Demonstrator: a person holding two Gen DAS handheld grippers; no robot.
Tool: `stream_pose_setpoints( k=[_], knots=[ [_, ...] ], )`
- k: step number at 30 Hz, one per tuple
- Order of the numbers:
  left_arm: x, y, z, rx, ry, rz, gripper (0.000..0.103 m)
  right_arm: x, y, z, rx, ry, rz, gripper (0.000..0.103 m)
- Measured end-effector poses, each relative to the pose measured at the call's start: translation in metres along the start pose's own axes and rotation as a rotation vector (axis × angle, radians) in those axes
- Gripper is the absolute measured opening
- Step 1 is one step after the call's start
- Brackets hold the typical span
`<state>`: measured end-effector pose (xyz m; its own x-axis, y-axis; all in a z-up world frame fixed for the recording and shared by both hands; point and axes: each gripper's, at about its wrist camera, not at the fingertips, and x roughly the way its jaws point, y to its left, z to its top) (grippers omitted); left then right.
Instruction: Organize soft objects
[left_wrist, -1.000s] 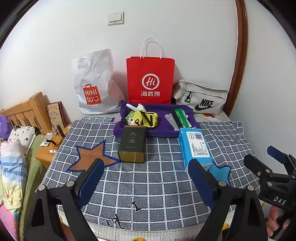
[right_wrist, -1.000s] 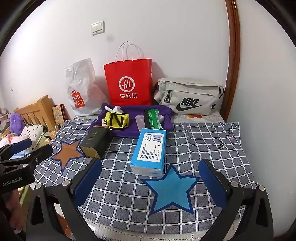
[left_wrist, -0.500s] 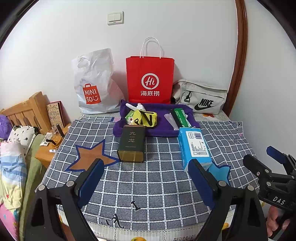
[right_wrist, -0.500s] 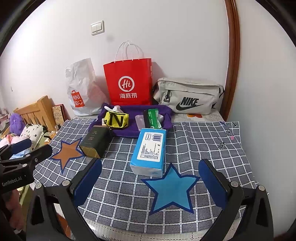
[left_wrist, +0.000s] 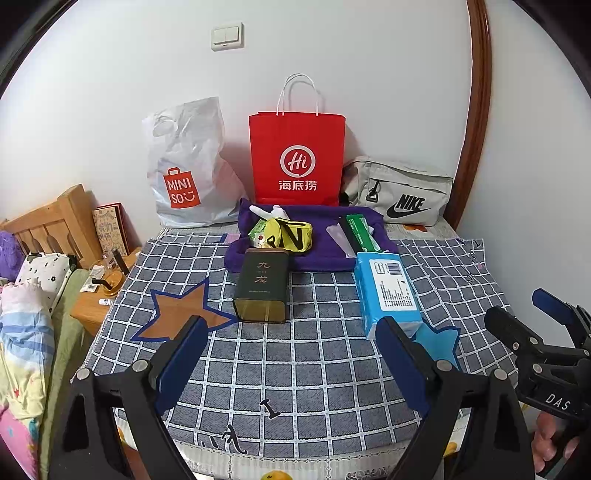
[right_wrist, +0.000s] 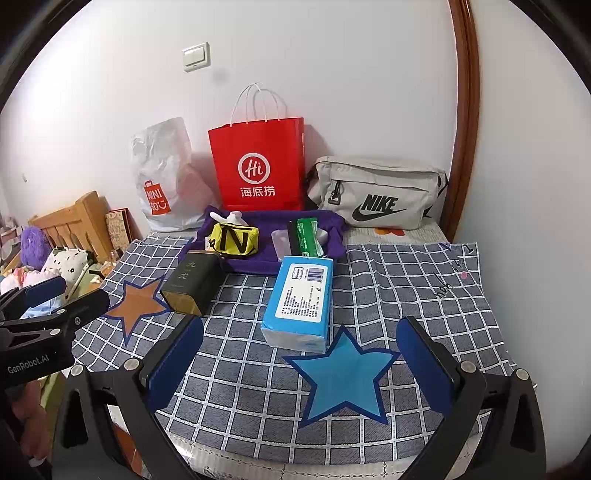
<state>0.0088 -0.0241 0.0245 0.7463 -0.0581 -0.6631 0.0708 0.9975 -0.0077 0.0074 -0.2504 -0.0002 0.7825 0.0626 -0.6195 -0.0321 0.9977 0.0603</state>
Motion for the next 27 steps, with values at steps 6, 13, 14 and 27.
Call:
stream_pose_setpoints(
  k=[6,13,14,27],
  knots=[
    [-0.0001,-0.0007,-0.0012,0.001,0.000,0.000,0.092,-0.0014,0.0002,-0.0010,0.001,-0.001,-0.001,0.103],
    [-0.0004,-0.0004,-0.0010,0.002,0.000,-0.002,0.092,-0.0027,-0.0007,-0.0011,0.004,-0.002,-0.002,0.103],
    [0.0001,-0.0006,-0.0005,0.002,0.000,-0.001,0.092,-0.0026,-0.0010,-0.0011,0.005,-0.002,-0.001,0.103],
    [-0.0008,-0.0010,-0.0014,0.003,0.002,0.001,0.092,-0.0035,-0.0029,-0.0021,0.010,-0.003,-0.001,0.103]
  ],
)
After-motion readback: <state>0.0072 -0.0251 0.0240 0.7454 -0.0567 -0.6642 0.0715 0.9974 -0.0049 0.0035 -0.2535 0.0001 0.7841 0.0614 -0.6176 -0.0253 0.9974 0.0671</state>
